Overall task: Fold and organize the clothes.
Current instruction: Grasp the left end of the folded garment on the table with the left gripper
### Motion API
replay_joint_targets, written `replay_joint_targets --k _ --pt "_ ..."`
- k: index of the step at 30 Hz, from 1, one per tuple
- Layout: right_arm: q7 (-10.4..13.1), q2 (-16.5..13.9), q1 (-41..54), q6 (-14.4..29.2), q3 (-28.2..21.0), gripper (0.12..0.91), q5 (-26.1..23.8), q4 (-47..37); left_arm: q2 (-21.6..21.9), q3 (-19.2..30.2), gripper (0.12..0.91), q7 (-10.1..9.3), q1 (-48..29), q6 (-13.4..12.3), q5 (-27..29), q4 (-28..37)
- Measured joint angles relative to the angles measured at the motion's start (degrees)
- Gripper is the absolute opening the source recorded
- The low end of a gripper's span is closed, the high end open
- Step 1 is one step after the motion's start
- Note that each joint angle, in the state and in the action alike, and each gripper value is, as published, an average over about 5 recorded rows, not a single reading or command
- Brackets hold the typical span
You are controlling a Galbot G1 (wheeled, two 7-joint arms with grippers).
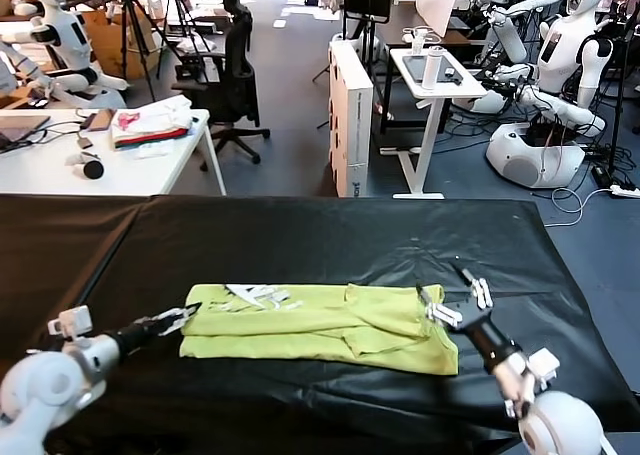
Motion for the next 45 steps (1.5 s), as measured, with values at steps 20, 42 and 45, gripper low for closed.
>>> replay_joint_targets --k 20,42,45 --pt "-0.01 0.76 -3.16 0.38 1.59 0.907 -0.12 -0.52 -0.08 2.34 0.907 4.18 0.82 -0.09 0.59 1.75" --pt "0.09 1.83 -3.43 -0.24 1.26 0.907 -0.32 0.19 -4.81 3.58 0.899 4.58 1.00 -0.24 1.85 0.70" --pt "0.09 1.83 -3.40 -0.24 1.34 0.907 -0.32 0.19 -4.98 3.61 0.829 4.56 0.99 -0.21 1.90 0.75"
